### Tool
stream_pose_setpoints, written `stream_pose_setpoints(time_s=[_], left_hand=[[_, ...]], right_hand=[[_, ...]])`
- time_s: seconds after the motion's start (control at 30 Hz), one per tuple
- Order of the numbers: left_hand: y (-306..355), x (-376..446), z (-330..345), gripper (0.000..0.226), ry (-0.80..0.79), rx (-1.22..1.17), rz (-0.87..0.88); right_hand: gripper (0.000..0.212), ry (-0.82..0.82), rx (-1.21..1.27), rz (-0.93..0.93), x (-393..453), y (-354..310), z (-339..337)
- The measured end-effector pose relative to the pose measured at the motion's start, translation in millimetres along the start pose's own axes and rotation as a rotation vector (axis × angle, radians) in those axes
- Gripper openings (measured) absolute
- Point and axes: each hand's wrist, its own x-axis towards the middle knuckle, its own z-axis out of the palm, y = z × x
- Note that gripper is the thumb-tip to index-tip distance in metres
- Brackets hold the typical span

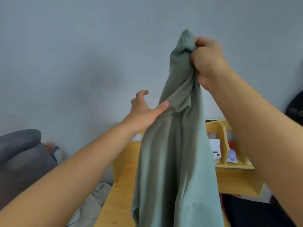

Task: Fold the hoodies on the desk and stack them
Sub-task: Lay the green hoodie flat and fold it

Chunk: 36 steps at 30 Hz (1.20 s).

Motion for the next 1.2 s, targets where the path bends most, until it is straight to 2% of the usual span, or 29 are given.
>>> stream_pose_setpoints(time_s=[0.03,0.07,0.1,0.13,0.17,0.2,0.23,0.27,0.33,0.37,0.4,0.43,0.5,0.53,0.6,0.63,0.7,0.73,0.8,0.87,0.97,1.03,1.13,1.2], left_hand=[[-11,1,2,0.098,0.029,0.004,-0.001],[-24,3,3,0.110,-0.043,-0.069,-0.042],[-37,5,6,0.119,-0.165,-0.165,-0.113],[-49,5,9,0.119,-0.306,-0.222,-0.195],[-61,3,13,0.106,-0.435,-0.239,-0.232],[-68,-1,17,0.078,-0.538,-0.222,-0.216],[-72,-3,21,0.047,-0.595,-0.203,-0.187],[-72,-5,25,0.024,-0.602,-0.217,-0.160],[-66,-8,24,0.017,-0.520,-0.386,-0.166],[-59,-9,21,0.019,-0.458,-0.523,-0.176],[-52,-9,17,0.021,-0.404,-0.658,-0.177],[-43,-9,15,0.023,-0.368,-0.754,-0.167],[-28,-11,12,0.023,-0.307,-0.842,-0.154],[-20,-12,12,0.019,-0.267,-0.872,-0.170],[-8,-16,12,0.014,-0.165,-0.935,-0.234],[-2,-18,14,0.011,-0.133,-0.962,-0.266],[11,-25,21,0.006,-0.113,-0.970,-0.300],[18,-29,25,0.006,-0.135,-0.935,-0.294],[29,-30,33,0.011,-0.211,-0.770,-0.220],[40,-27,36,0.009,-0.276,-0.513,-0.118],[49,-19,24,0.019,-0.297,-0.177,0.043],[45,-12,9,0.034,-0.323,0.082,0.161],[27,5,-25,0.092,-0.433,0.617,0.150],[5,27,-46,0.104,-0.262,1.035,0.098]], right_hand=[[0.041,0.008,0.014,-0.013,4,-3,-2],[0.039,0.016,0.036,-0.022,7,-6,-5],[0.037,0.017,0.070,-0.021,11,-7,-8],[0.035,0.013,0.101,-0.009,14,-8,-11],[0.034,0.012,0.132,0.008,18,-9,-13],[0.033,0.016,0.155,0.029,20,-9,-14],[0.034,0.026,0.164,0.038,23,-8,-15],[0.034,0.050,0.165,0.043,26,-5,-18],[0.035,0.096,0.134,0.048,31,7,-25],[0.033,0.093,-0.011,0.027,37,20,-30],[0.027,0.038,-0.285,0.006,38,30,-34],[0.023,-0.121,-0.630,0.034,35,39,-36],[0.052,-0.318,-1.247,0.134,21,56,-38],[0.059,-0.373,-1.275,0.178,5,59,-38],[0.055,-0.441,-0.905,0.347,-38,58,-38],[0.054,-0.524,-0.708,0.462,-57,61,-41],[0.053,-0.763,-0.528,0.571,-88,69,-49],[0.050,-0.835,-0.436,0.568,-99,76,-51],[0.038,-0.814,-0.265,0.537,-108,90,-49],[0.023,-0.658,-0.242,0.454,-108,101,-44],[0.015,-0.412,-0.331,0.311,-96,110,-43],[0.016,-0.343,-0.313,0.269,-86,106,-49],[0.020,-0.425,-0.190,0.281,-73,88,-65],[0.024,-0.481,-0.040,0.341,-65,75,-73]])
